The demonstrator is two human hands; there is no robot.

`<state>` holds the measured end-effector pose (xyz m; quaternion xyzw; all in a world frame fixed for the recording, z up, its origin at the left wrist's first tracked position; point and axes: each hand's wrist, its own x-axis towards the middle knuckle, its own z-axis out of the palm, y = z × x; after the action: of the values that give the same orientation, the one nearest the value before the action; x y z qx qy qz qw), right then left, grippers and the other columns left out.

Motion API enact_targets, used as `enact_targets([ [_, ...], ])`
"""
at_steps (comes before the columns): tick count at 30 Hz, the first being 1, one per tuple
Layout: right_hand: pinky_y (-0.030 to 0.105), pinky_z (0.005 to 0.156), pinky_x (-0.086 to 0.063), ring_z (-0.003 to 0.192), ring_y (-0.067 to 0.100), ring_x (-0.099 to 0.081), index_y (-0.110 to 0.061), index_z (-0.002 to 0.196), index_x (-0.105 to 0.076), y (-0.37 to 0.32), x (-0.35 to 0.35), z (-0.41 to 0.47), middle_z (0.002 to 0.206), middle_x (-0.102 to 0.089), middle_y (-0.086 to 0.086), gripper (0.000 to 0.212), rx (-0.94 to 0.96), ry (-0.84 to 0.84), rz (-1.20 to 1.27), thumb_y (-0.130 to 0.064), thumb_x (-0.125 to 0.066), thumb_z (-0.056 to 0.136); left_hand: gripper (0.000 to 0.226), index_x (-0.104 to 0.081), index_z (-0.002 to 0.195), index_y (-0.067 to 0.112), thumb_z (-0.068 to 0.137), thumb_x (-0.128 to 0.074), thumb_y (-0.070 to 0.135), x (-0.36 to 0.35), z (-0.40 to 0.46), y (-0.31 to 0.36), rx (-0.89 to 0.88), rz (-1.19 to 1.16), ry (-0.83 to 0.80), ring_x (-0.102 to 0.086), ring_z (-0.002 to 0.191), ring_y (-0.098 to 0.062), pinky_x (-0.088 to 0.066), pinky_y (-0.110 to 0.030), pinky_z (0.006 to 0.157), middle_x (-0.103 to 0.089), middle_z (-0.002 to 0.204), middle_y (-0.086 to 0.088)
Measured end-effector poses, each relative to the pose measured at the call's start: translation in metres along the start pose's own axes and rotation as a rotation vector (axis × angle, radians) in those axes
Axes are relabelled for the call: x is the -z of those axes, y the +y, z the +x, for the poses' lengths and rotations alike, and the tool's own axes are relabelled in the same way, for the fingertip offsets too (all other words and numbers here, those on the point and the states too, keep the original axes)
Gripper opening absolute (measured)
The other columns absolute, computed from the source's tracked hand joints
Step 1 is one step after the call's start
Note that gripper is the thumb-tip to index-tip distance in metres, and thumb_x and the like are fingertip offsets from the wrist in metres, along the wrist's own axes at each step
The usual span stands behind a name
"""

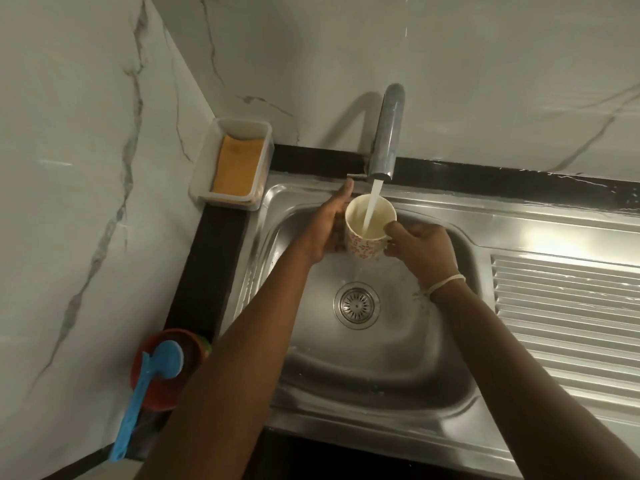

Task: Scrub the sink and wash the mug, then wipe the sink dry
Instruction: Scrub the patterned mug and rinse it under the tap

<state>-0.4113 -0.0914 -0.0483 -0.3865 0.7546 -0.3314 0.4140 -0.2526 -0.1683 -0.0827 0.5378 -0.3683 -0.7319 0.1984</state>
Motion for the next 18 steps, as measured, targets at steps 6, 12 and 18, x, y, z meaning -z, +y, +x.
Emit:
enact_targets([
  [6,0.047,0.074,-0.063,0.073,0.025,-0.073,-0.007,0.08,-0.071,-0.004,-0.007,0.003,0.071,-0.073,0.005,0.027,-0.014,-0.042,0.008,-0.034,-0.068,0.086,0.068,-0.062,0.121,0.023,0.072,-0.065,0.069,0.006,-0.005,-0.002,-0.045,0.037,0.033,-0.067,0.102,-0.026,-0.057,-0.04,0.084,-0.07,0.11,-0.006],
  [12,0.043,0.075,-0.062,0.081,0.026,-0.073,-0.017,0.133,-0.042,-0.013,-0.005,0.007,0.114,-0.066,0.011,0.046,-0.059,-0.172,0.08,-0.023,-0.063,0.093,0.063,-0.069,0.113,0.022,0.074,-0.06,0.071,0.004,-0.004,0.006,-0.087,0.068,0.027,-0.068,0.1,-0.027,-0.056,-0.045,0.088,-0.073,0.103,-0.005],
  [18,0.03,0.058,-0.054,0.062,0.018,-0.07,-0.022,0.141,-0.044,-0.015,-0.005,0.009,0.093,-0.076,0.016,0.037,-0.188,-0.457,0.154,-0.028,-0.043,0.105,0.054,-0.072,0.101,0.02,0.08,-0.056,0.067,0.0,-0.009,0.015,-0.109,0.107,0.01,-0.069,0.091,-0.023,-0.054,-0.033,0.074,-0.074,0.092,-0.003],
])
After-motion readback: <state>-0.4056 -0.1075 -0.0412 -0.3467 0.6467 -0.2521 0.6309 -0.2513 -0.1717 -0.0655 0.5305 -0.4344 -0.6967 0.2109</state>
